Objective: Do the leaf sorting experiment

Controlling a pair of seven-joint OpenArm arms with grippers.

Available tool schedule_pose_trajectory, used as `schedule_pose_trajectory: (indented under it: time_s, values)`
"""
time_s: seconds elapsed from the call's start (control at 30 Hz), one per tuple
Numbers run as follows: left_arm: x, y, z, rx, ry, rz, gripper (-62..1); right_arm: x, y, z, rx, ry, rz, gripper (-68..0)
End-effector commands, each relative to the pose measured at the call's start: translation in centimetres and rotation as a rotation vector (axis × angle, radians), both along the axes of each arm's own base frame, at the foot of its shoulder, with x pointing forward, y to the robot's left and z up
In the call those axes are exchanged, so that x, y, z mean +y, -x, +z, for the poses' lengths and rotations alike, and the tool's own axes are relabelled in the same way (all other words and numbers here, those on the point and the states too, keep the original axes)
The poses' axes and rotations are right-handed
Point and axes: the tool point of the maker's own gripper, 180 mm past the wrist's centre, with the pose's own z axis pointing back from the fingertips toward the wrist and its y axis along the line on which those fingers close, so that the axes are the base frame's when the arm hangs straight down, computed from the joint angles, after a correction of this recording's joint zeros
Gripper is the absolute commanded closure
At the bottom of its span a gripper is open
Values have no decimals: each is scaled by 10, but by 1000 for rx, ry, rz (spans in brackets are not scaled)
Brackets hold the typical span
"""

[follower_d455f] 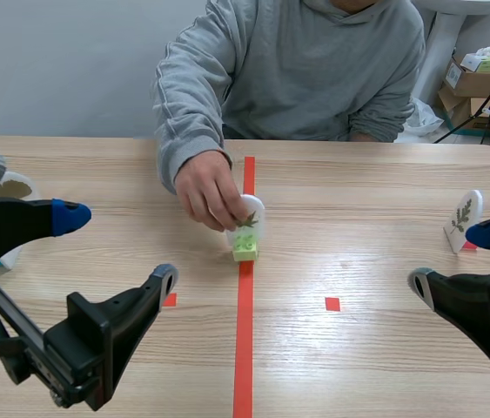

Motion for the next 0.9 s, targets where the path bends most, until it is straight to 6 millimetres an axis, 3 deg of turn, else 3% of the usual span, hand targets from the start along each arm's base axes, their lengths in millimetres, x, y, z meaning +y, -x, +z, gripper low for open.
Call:
schedule_pose_trajectory:
  time_s: [0.0,0.87]
  values:
    - [-2,1,4,-9,17,-3,-623,0,-4,9,-36,0,14,-560]
    - [-2,1,4,-8,18,0,-623,-2,-6,10,-60,20,15,-560]
